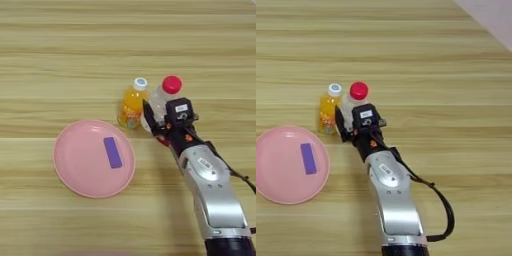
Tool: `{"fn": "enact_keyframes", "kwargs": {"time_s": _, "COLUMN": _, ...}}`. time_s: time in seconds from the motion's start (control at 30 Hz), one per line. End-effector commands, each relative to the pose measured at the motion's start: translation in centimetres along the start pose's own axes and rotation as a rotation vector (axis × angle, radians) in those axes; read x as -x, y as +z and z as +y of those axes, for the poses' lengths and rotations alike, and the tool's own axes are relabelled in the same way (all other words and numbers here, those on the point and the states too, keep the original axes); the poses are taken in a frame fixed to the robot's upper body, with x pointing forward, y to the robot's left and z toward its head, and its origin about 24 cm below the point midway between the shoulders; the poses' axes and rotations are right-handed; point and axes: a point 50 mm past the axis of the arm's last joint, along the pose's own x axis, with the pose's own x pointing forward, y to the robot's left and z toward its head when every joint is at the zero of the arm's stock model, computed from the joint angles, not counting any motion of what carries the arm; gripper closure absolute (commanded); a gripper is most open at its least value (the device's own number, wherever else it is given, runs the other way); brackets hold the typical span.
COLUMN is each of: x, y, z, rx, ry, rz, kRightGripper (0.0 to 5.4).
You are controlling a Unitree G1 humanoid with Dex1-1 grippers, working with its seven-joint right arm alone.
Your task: Move the objects on the table
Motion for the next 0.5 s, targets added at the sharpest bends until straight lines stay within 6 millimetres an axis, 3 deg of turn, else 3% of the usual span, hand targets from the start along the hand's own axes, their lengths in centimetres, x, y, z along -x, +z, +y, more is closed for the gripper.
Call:
{"fn": "enact_keyframes", "kwargs": {"time_s": 0.03, "x": -0.9, "y": 2.7, "z": -1.0, "rx": 0.045, "ry": -0.039, "rz": -0.111, "kRightGripper": 2.23}}
{"fn": "enact_keyframes", "kwargs": {"time_s": 0.5, "x": -1.8, "y": 1.2, "z": -3.9, "rx": 0.093, "ry": -0.163, "rz": -0.018, "kRightGripper": 2.23}}
